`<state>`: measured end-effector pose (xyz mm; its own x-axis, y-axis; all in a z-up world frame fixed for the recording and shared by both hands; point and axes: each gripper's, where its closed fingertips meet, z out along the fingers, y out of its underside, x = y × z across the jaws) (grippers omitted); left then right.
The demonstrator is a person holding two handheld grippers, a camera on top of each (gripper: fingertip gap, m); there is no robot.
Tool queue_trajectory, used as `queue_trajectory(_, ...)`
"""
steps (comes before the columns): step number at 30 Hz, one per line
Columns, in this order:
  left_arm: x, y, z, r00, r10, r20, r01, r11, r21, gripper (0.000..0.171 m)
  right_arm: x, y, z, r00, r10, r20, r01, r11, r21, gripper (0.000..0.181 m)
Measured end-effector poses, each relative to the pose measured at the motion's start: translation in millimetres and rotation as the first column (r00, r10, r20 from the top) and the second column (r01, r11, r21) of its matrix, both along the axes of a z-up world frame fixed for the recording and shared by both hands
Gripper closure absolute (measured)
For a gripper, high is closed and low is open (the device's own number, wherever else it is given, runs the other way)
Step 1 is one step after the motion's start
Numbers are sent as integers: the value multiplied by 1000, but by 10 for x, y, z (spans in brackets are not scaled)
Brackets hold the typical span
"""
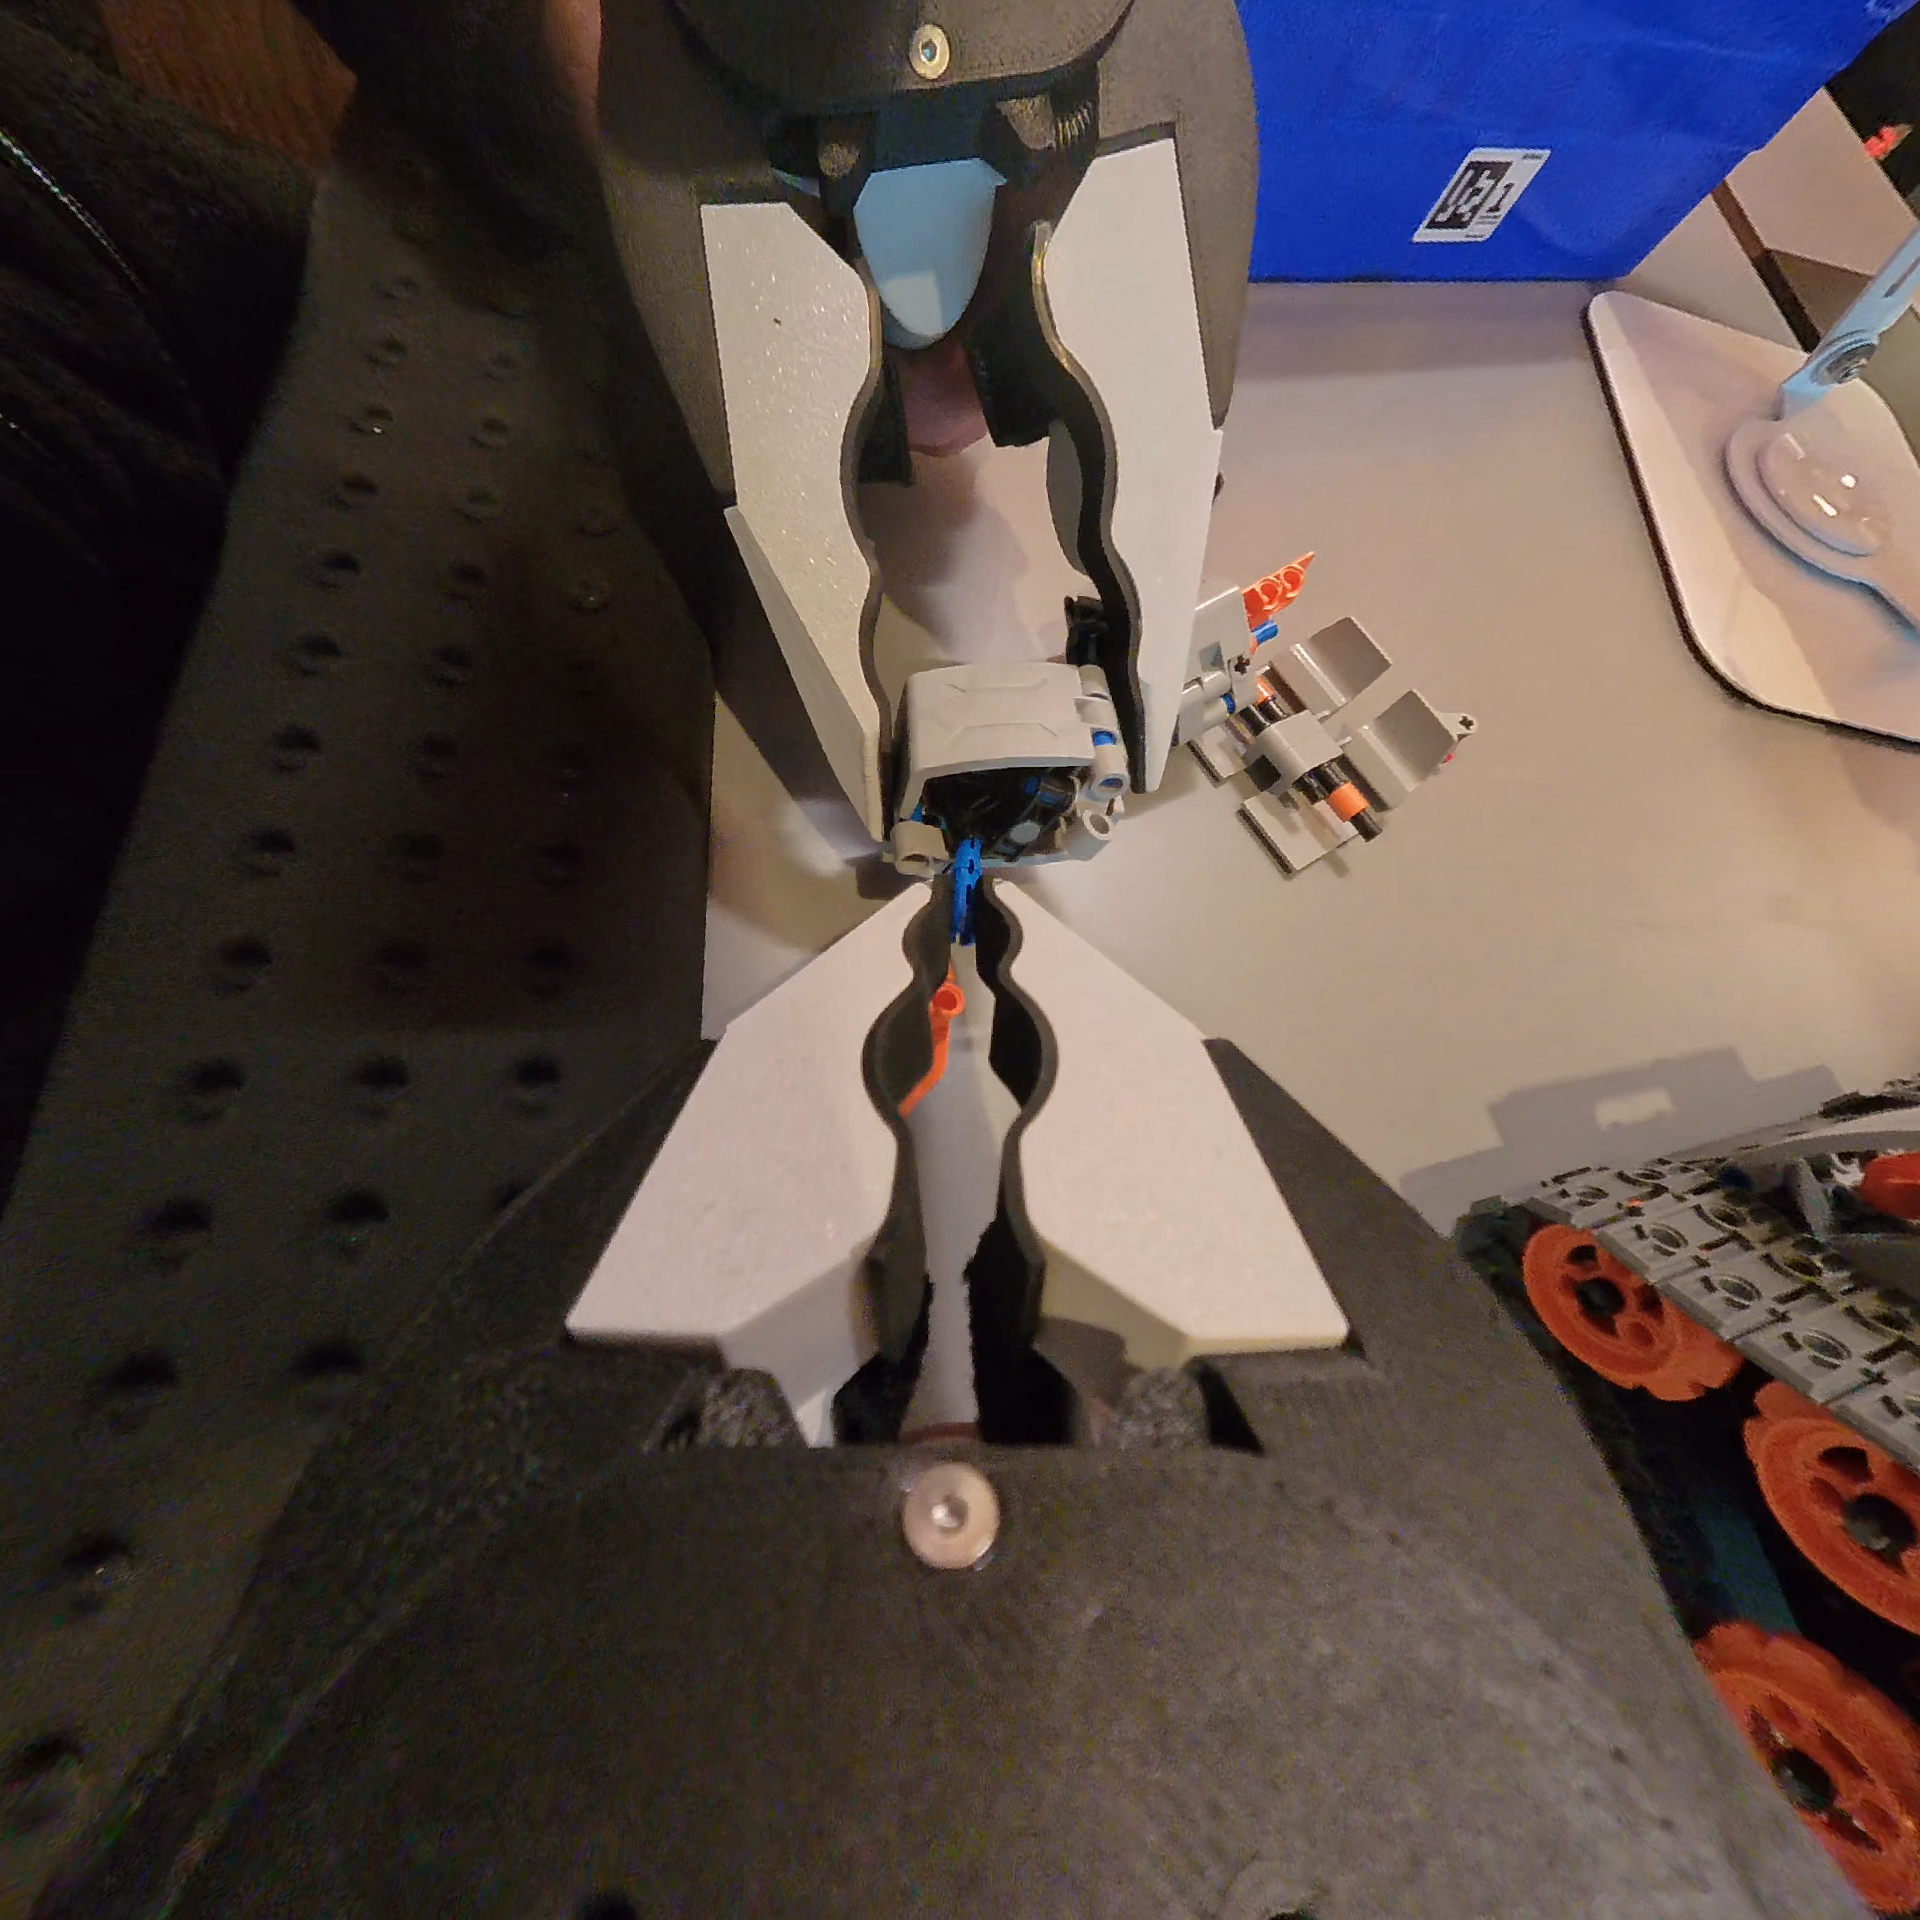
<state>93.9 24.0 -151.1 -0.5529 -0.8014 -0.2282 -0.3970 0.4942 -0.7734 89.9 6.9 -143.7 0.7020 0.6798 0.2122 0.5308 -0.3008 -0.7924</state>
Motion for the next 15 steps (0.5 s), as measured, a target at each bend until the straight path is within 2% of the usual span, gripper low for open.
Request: queue_trajectory(15,-3,-34,-66,1000,-21,-21,21,1000,13,122,-36,-10,-41,1000,25,-13,-26,999,-26,180)
